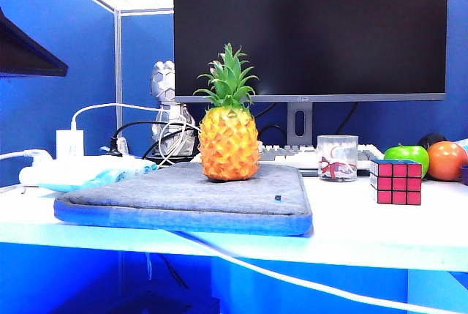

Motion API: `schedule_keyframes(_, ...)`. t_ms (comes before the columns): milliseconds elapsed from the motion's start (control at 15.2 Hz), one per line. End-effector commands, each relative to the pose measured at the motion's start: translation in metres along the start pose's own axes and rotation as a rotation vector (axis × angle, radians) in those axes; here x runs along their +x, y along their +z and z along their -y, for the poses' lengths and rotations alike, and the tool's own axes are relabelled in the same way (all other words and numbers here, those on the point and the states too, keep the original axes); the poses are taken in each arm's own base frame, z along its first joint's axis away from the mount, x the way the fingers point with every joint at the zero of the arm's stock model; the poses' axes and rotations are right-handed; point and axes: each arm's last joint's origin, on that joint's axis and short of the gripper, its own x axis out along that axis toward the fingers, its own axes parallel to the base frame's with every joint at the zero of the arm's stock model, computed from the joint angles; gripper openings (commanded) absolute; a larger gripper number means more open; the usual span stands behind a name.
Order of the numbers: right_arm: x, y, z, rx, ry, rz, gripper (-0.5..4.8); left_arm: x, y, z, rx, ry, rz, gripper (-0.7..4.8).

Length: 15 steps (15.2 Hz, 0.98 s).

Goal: Rotate the Rubik's Cube so that its red face is facing towards you.

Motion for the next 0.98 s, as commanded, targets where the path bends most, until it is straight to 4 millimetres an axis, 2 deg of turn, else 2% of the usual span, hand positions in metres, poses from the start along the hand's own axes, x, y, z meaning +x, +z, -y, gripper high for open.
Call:
schedule_keyframes(66, 0.001, -0.002, 0.0, -0.001, -0.005, 0.004, 0.13, 0.0, 0.003, 0.0, 0.004, 0.004, 0.017, 0.22)
schedule_keyframes(328, 0.001, -0.001, 0.003, 0.007, -0.024, 0.012, 0.13, -0.01, 0.001, 0.002, 0.015, -0.005, 0.073, 0.22)
schedule_keyframes(459, 0.004, 0.0, 0.011, 0.016, -0.095, 0.018, 0.13, -0.019, -0.005, -0.002, 0.019, 0.022, 0.117, 0.22)
schedule_keyframes(722, 0.001, 0.005, 0.031, 0.051, -0.283, 0.082, 0.13, -0.042, -0.017, -0.015, 0.051, 0.204, 0.25, 0.23)
schedule_keyframes(984, 0.001, 0.005, 0.04, 0.059, -0.384, 0.086, 0.13, -0.046, -0.027, -0.012, 0.066, 0.202, 0.286, 0.23)
